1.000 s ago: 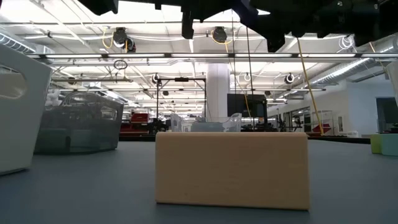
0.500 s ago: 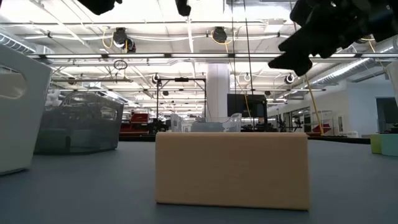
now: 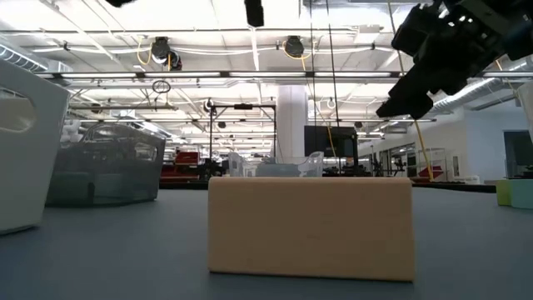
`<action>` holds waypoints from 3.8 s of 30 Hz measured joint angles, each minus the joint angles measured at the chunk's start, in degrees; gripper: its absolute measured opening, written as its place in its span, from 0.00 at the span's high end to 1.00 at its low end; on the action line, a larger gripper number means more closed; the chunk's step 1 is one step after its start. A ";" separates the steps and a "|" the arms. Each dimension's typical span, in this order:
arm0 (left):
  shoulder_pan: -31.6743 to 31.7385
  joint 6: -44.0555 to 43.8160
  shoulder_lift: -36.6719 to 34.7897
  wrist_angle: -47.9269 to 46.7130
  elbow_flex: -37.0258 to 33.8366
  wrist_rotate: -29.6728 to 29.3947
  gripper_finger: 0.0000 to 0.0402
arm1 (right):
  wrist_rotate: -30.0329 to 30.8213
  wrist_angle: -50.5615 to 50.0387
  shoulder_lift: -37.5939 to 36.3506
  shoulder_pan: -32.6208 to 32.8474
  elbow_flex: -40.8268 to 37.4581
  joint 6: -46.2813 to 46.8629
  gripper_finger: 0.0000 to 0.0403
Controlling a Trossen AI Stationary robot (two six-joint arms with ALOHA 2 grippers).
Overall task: Sort & place blocks by color
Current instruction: Put the purple blocks into the gray bin, then put the top green blocks into the white bin
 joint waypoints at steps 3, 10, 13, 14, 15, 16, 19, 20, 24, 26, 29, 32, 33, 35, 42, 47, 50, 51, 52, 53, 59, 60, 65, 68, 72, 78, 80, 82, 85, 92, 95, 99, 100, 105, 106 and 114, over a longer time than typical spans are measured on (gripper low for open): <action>-4.63 -4.87 -0.03 -4.93 0.02 -2.65 0.74 | 0.04 0.68 0.01 -0.01 0.00 -2.28 0.47; -13.00 -14.07 -4.18 -12.98 0.04 -6.21 0.71 | 0.04 6.99 0.02 -0.03 0.00 -3.23 0.47; -15.09 -16.58 -7.97 -19.74 0.05 -13.95 0.70 | 0.04 8.72 0.02 -0.03 0.00 -3.38 0.47; -15.17 -17.86 -9.34 -22.51 0.04 -15.38 0.70 | 0.04 9.25 0.02 -0.03 0.00 -3.36 0.47; -15.11 -19.50 -10.86 -25.17 0.04 -15.97 0.71 | 0.04 9.60 0.02 -0.03 0.00 -3.38 0.47; -15.00 -21.75 -12.60 -28.68 0.04 -16.12 0.73 | 0.04 9.69 0.02 -0.03 0.00 -3.38 0.47; -14.17 -32.45 -17.88 -41.32 0.05 -13.80 0.74 | 0.04 10.17 0.04 -0.03 -0.02 -3.27 0.47; -13.67 -37.16 -19.31 -46.27 0.07 -10.81 0.74 | 0.04 10.26 0.04 -0.03 -0.02 -3.25 0.47; -13.40 -62.14 -22.19 -67.11 0.07 2.22 0.74 | 0.00 10.18 0.04 -0.03 -0.02 -3.19 0.47; -14.87 -74.87 -21.97 -74.48 -0.01 10.35 0.74 | -0.01 10.14 0.04 -0.03 -0.02 -3.19 0.47; -17.64 -87.15 -20.75 -76.58 0.04 19.55 0.74 | -0.04 10.16 0.04 -0.03 -0.02 -3.19 0.47; -20.77 -94.31 -19.25 -77.29 0.02 20.70 0.74 | -0.07 10.16 0.04 -0.03 -0.02 -3.17 0.47; -21.54 -95.85 -18.59 -77.14 0.03 20.70 0.74 | -0.03 10.19 0.04 -0.03 -0.02 -3.17 0.47; -22.81 -97.22 -16.69 -78.23 0.07 20.94 0.74 | -0.02 10.60 0.04 -0.03 -0.02 -3.17 0.47; -23.68 -95.52 -10.94 -85.08 -0.02 22.24 0.66 | -1.56 11.57 0.04 -0.05 -0.04 -2.22 0.47; -23.04 -93.61 -9.92 -84.27 0.02 22.53 0.58 | -2.39 11.43 -0.43 0.03 -0.04 -0.45 0.47; -22.64 -93.54 -10.33 -83.36 0.02 22.54 0.57 | -2.91 11.21 -1.75 0.05 -0.07 -3.79 0.47; -22.63 -93.44 -10.75 -83.13 0.00 22.53 0.57 | -2.90 10.60 -2.39 0.05 -0.06 -4.74 0.47; -22.63 -92.90 -11.32 -82.44 0.00 22.53 0.58 | -2.85 9.17 -3.14 0.04 0.10 -5.54 0.47; -22.63 -91.93 -12.01 -81.54 0.02 22.53 0.58 | -2.76 6.73 -3.84 -0.06 0.57 -6.42 0.47; -22.62 -89.24 -17.92 -82.99 0.02 20.37 0.63 | 3.57 -16.00 -5.84 -0.46 5.50 -9.13 0.47; -22.51 -89.24 -18.96 -83.26 0.02 18.54 0.64 | 4.06 -19.69 -5.78 -0.45 6.21 -8.20 0.47; -20.48 -84.77 -23.09 -82.33 0.02 5.76 0.66 | 4.59 -35.16 -4.98 -0.45 7.19 4.54 0.47; -17.90 -78.91 -24.70 -80.68 0.02 1.55 0.66 | 5.82 -41.62 -4.83 -0.45 7.19 9.82 0.47; -12.82 -68.49 -26.17 -75.43 0.07 -0.05 0.65 | 7.81 -46.82 -4.81 -0.45 7.19 8.65 0.47; -5.85 -51.90 -26.45 -66.66 0.04 -0.12 0.66 | 7.67 -48.86 -4.79 -0.45 7.19 22.52 0.47; -4.05 -45.97 -26.43 -64.39 0.05 -0.10 0.66 | 7.39 -48.91 -4.79 -0.25 7.19 24.82 0.47; -2.61 -40.06 -26.47 -63.43 0.06 -0.09 0.66 | 6.29 -48.81 -4.79 0.25 7.19 25.05 0.47; -0.99 -33.93 -26.43 -63.65 0.04 -0.02 0.66 | 5.01 -48.55 -4.79 1.65 7.19 27.60 0.47; 1.06 -25.79 -26.45 -64.37 0.04 0.02 0.66 | 3.15 -48.58 -3.66 7.11 7.19 34.84 0.47; 1.74 -23.16 -26.43 -64.98 0.04 0.16 0.66 | 1.75 -48.59 -2.05 9.51 7.19 37.94 0.47; 2.40 -21.11 -26.43 -65.16 0.04 0.15 0.66 | 1.62 -48.57 1.18 11.92 7.19 40.90 0.49; 2.55 -20.86 -26.43 -65.18 0.04 0.15 0.66 | 1.64 -48.55 2.10 12.32 7.19 41.44 0.49; 2.79 -19.45 -26.43 -65.16 0.04 0.15 0.66 | 3.34 -48.16 6.28 12.78 7.21 41.81 0.56; 2.79 -19.43 -26.43 -65.16 0.04 0.15 0.66 | 3.44 -48.02 6.89 12.76 7.29 41.78 0.57; 2.79 -19.44 -26.43 -65.18 0.04 0.15 0.66 | 3.33 -47.98 11.20 12.74 7.15 38.54 0.71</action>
